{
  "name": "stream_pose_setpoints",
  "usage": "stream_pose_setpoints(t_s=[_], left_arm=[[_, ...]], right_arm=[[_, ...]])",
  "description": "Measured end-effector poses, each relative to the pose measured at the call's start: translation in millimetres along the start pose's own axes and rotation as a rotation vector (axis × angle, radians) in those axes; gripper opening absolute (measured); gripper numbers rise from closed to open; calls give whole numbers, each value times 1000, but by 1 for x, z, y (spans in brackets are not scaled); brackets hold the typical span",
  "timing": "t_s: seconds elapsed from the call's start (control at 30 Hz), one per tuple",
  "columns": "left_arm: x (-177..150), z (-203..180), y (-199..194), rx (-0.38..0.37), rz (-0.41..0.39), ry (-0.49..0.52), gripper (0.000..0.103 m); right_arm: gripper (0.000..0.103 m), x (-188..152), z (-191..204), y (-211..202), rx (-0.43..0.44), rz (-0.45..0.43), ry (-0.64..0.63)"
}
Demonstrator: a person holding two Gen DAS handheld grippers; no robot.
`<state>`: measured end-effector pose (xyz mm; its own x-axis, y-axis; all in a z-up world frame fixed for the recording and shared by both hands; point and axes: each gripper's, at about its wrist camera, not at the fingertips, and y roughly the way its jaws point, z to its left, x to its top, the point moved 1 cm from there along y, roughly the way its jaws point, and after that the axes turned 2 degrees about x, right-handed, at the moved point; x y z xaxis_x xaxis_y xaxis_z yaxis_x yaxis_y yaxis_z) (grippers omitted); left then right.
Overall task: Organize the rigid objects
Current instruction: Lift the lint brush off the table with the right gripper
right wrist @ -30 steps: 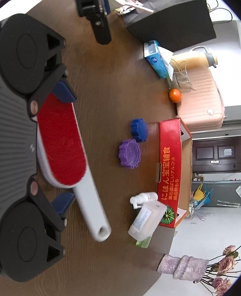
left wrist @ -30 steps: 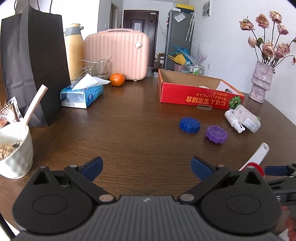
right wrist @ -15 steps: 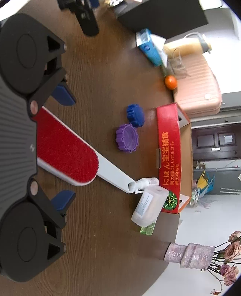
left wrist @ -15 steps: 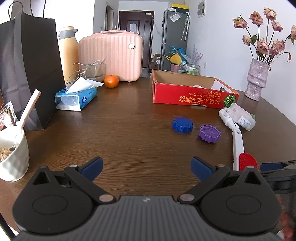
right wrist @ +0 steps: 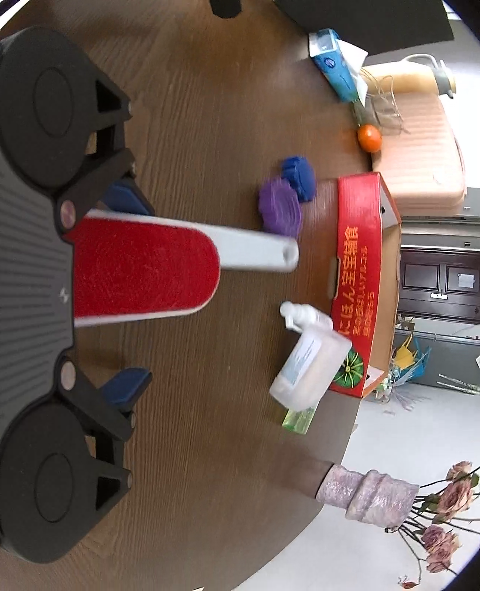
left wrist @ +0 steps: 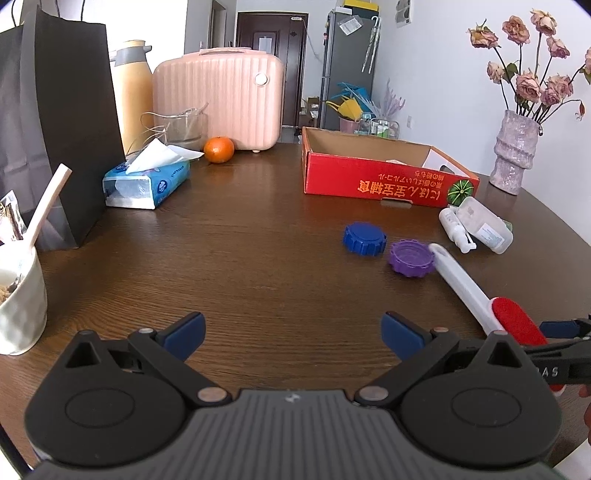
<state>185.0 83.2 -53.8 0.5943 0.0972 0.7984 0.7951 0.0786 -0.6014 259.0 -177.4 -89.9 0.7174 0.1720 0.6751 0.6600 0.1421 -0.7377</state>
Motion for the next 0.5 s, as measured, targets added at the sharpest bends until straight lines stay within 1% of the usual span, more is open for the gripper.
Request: stream_pose_setpoints(t_s=[0.07,0.13,0.23,0.37,0.43,0.5], left_arm=[[0,-1,0,2,2,4,103],[1,-3,0,7,3,8,103],[2,-3,0,13,5,5,103],[2,-3,0,18,7,7,103],[2,-4,1,21,8,11,103],[3,-5,1,24,9,13,103]], right_arm=[[75,-1,-3,1,30,-10,8],[59,0,0,0,65,-16,-6],[55,0,3,-1,72,-22,-30],[55,-1,1,-2,90,-36,-28],[55,-3,-2,-5,110,-63,-10],[54,-4,-1,-7,107,-94,-15]])
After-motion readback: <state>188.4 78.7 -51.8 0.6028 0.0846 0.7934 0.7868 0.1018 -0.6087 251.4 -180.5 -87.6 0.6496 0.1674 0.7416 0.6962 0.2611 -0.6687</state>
